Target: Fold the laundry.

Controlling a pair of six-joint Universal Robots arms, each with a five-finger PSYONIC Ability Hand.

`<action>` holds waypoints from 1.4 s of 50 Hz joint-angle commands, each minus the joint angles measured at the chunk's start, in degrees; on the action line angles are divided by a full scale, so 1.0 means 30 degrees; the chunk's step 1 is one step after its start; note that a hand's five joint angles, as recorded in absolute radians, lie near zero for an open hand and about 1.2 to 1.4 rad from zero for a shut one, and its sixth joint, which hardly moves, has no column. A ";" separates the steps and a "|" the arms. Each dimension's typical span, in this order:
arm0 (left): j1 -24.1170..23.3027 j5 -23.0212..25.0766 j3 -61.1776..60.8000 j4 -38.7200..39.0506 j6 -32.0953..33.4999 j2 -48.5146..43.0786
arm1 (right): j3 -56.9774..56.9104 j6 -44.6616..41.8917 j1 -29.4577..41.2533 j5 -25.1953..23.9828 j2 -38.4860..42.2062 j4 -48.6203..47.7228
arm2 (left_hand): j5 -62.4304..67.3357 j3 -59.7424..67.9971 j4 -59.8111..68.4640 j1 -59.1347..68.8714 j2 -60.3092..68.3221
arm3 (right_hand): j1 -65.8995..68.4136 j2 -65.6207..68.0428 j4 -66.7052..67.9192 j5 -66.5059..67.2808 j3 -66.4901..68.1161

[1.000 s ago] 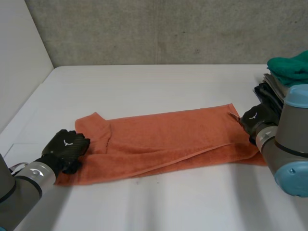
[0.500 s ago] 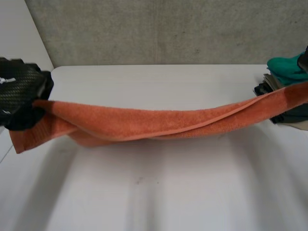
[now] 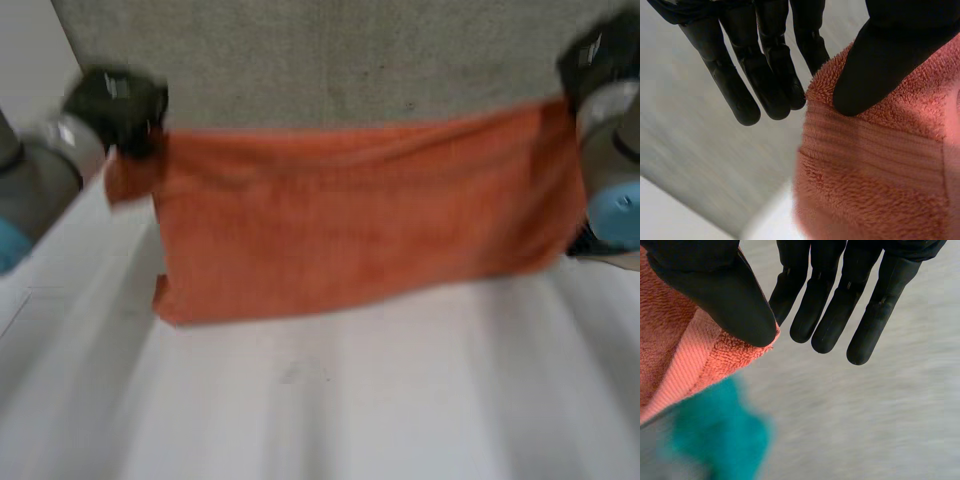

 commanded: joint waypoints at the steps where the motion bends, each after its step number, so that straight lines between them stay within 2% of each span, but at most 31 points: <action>1: -0.0330 -0.0551 0.4150 0.4045 -0.0480 0.0725 | -0.1672 0.0203 0.0769 -0.0372 -0.0905 -0.7853 | 0.4889 0.3875 0.3784 0.4896 0.3825 | 0.5147 0.4159 0.3753 0.4311 0.3853; 5: -0.0389 -0.1343 0.3335 0.5341 -0.0569 0.1896 | -0.0824 0.0291 0.1121 -0.0548 -0.1610 -0.8268 | 0.4889 0.3875 0.3784 0.4896 0.3825 | 0.5147 0.4159 0.3753 0.4311 0.3853; 8: -0.0185 -0.1403 0.1929 0.5373 -0.0628 0.2338 | 0.0577 0.0320 0.1093 -0.0548 -0.1698 -0.8122 | 0.4889 0.3875 0.3784 0.4896 0.3825 | 0.5147 0.4159 0.3753 0.4311 0.3853; 14: -0.0155 -0.1257 -0.3372 0.5431 -0.0657 0.3043 | 0.4153 0.0378 0.0888 -0.0607 -0.1961 -0.7157 | 0.4889 0.3875 0.3784 0.4896 0.3825 | 0.5147 0.4159 0.3753 0.4311 0.3853; 19: -0.0038 -0.0731 -0.7387 0.5899 -0.0628 0.2897 | 0.8015 0.1691 0.0828 -0.0898 -0.1991 -0.5137 | 0.4889 0.3875 0.3784 0.4896 0.3825 | 0.5147 0.4159 0.3753 0.4311 0.3853; 24: 0.0372 0.0148 -1.0112 0.6924 -0.0423 0.0445 | 1.0396 0.3335 0.0683 -0.2099 -0.1787 -0.4518 | 0.4889 0.3875 0.3784 0.4896 0.3825 | 0.5147 0.4159 0.3753 0.4311 0.3853; 31: 0.0606 0.0208 -1.0762 0.6897 -0.0423 -0.1438 | 1.2446 0.3690 -0.0518 -0.3329 -0.0880 -0.4488 | 0.4889 0.3875 0.3784 0.4896 0.3825 | 0.5147 0.4159 0.3753 0.4311 0.3853; 32: 0.0694 0.0266 -1.0791 0.6984 -0.0452 -0.1671 | 1.2624 0.3660 -0.0548 -0.3389 -0.0820 -0.4488 | 0.4889 0.3875 0.3784 0.4896 0.3825 | 0.5147 0.4159 0.3753 0.4311 0.3853; 36: 0.0841 0.0238 -1.0850 0.7043 -0.0423 -0.1820 | 1.3123 0.3806 -0.0636 -0.3448 -0.0761 -0.4517 | -0.9420 -1.0434 -1.0525 -0.9413 -1.0484 | 0.5147 0.4159 0.3753 0.4311 0.3853; 41: 0.0724 0.0208 -1.1346 0.7043 -0.0423 -0.1062 | 1.3299 0.3865 -0.0724 -0.3419 -0.0790 -0.4488 | -1.0464 -1.1478 -1.1570 -1.0457 -1.1528 | 0.5147 0.4159 0.3753 0.4311 0.3853; 50: 0.1075 0.0208 -1.5124 0.6955 -0.0394 0.3245 | 1.3358 0.4158 -0.1251 -0.3478 -0.0878 -0.4517 | -0.9684 -1.0698 -1.0789 -0.9677 -1.0748 | 0.5147 0.4159 0.3753 0.4311 0.3853; 54: 0.1279 0.0208 -1.6968 0.6955 -0.0393 0.4797 | 1.3387 0.4158 -0.1251 -0.3449 -0.0878 -0.4518 | -0.4984 -0.5998 -0.6090 -0.4978 -0.6049 | 0.5147 0.4159 0.3753 0.4311 0.3853; 59: 0.1456 0.0267 -1.7705 0.7013 -0.0393 0.4831 | 1.3387 0.4158 -0.1281 -0.3449 -0.0849 -0.4488 | -0.3906 -0.4920 -0.5012 -0.3899 -0.4971 | 0.5147 0.4159 0.3753 0.4311 0.3853; 63: 0.1602 0.0267 -1.7268 0.7072 -0.0393 0.3778 | 1.3504 0.4158 -0.1222 -0.3449 -0.0703 -0.4518 | -0.5638 -0.6652 -0.6744 -0.5631 -0.6702 | 0.5147 0.4159 0.3753 0.4311 0.3853; 65: 0.1807 0.0267 -1.6887 0.7101 -0.0393 0.3134 | 1.3592 0.4158 -0.1164 -0.3478 -0.0673 -0.4518 | -0.7428 -0.8442 -0.8534 -0.7422 -0.8493 | 0.5147 0.4159 0.3753 0.4311 0.3853; 66: 0.1895 0.0267 -1.6363 0.7073 -0.0277 0.2493 | 1.3621 0.4158 -0.1164 -0.3478 -0.0673 -0.4518 | -0.9659 -1.0673 -1.0764 -0.9652 -1.0723 | 0.5147 0.4159 0.3753 0.4311 0.3853; 70: 0.1896 0.0267 -1.4986 0.7072 0.0598 0.0823 | 1.3680 0.4158 -0.1163 -0.3478 -0.0644 -0.4518 | -1.2086 -1.3100 -1.3192 -1.2079 -1.3151 | 0.5147 0.4159 0.3753 0.4311 0.3853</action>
